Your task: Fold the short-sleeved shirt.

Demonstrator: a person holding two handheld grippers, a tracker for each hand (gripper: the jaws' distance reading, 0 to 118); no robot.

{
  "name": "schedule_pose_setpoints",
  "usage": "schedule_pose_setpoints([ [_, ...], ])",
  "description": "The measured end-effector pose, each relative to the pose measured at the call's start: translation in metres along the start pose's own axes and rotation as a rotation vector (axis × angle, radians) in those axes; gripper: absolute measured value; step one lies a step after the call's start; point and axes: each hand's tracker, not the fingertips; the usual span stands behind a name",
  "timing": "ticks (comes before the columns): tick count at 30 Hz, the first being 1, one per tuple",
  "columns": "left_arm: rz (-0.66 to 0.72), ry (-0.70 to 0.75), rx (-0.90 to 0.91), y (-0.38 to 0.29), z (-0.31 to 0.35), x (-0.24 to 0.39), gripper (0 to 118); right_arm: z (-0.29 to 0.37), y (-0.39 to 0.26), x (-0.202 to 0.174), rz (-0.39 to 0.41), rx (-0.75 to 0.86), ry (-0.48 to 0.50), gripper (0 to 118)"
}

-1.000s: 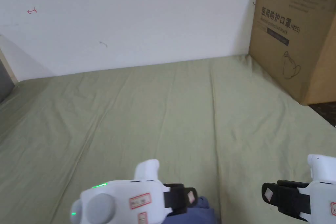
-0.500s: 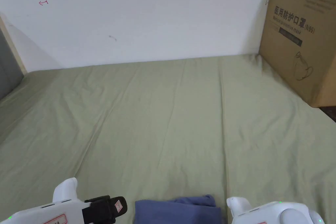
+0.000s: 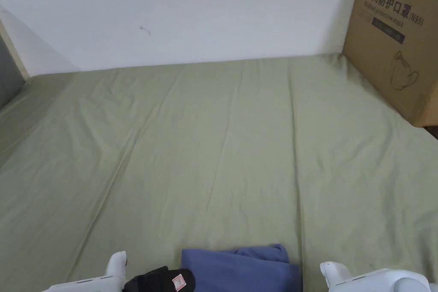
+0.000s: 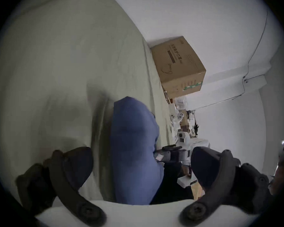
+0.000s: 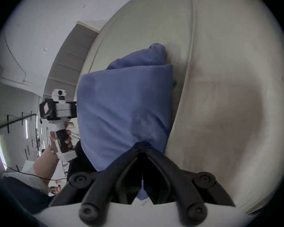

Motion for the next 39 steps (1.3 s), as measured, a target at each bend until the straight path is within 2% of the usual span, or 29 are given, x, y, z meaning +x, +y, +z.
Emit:
schedule_pose_setpoints([
  [2, 0.075, -0.042, -0.018, -0.006, -0.016, -0.016, 118, 0.0, -0.001, -0.001, -0.003, 0.003, 0.002, 0],
  [4, 0.115, -0.157, -0.059, -0.012, -0.031, -0.024, 118, 0.0, -0.001, -0.003, 0.008, 0.007, -0.006, 0],
  [9, 0.052, -0.17, -0.144, -0.013, -0.068, -0.013, 118, -0.001, 0.001, -0.004, 0.012, -0.003, -0.015, 0],
  [10, 0.035, -0.166, -0.143, -0.014, -0.069, -0.009, 115, -0.001, 0.001, -0.004, 0.009, -0.005, -0.014, 0],
  [11, 0.027, -0.166, -0.14, -0.014, -0.069, -0.01, 106, -0.001, 0.001, -0.004, 0.006, -0.005, -0.012, 0],
  [13, 0.029, -0.149, -0.101, -0.017, -0.061, -0.015, 26, -0.001, 0.0, -0.002, -0.005, 0.0, -0.003, 0],
  [14, 0.022, -0.093, -0.067, -0.017, -0.056, -0.019, 22, -0.001, -0.001, -0.001, -0.011, 0.004, 0.002, 0],
  [16, 0.006, 0.117, -0.054, -0.021, -0.052, -0.033, 22, 0.0, -0.003, 0.002, -0.04, 0.03, 0.043, 0],
  [17, 0.071, 0.004, -0.066, -0.023, -0.053, -0.04, 22, -0.001, -0.004, 0.002, -0.067, 0.044, 0.082, 0],
  [18, 0.094, -0.038, -0.027, -0.024, -0.052, -0.031, 22, -0.002, -0.005, 0.002, -0.071, 0.031, 0.027, 0],
  [19, 0.028, 0.044, -0.054, -0.023, -0.057, -0.023, 22, -0.001, -0.005, 0.003, -0.089, 0.039, 0.045, 0],
  [20, 0.001, 0.059, -0.053, -0.024, -0.058, -0.018, 21, 0.002, -0.006, 0.002, -0.093, 0.045, 0.046, 0],
  [22, 0.032, 0.051, -0.045, -0.021, -0.052, -0.01, 21, 0.011, -0.007, -0.006, -0.074, 0.08, 0.035, 0],
  [24, 0.026, 0.045, -0.041, -0.018, -0.042, 0.004, 21, 0.023, -0.005, -0.017, -0.033, 0.12, -0.029, 0],
  [27, -0.087, 0.005, -0.023, 0.0, -0.008, 0.032, 21, 0.046, -0.003, -0.032, -0.001, 0.172, -0.044, 0],
  [29, -0.162, 0.068, -0.008, 0.017, 0.021, 0.045, 21, 0.06, -0.001, -0.042, 0.001, 0.213, -0.039, 0],
  [33, -0.195, 0.201, 0.057, 0.06, 0.098, 0.044, 21, 0.082, 0.002, -0.06, 0.042, 0.26, -0.049, 0],
  [37, -0.25, 0.458, 0.095, 0.098, 0.169, 0.029, 21, 0.091, 0.001, -0.082, 0.123, 0.288, -0.13, 0],
  [39, -0.248, 0.586, 0.093, 0.114, 0.197, 0.015, 21, 0.094, 0.001, -0.087, 0.121, 0.319, -0.137, 0],
])
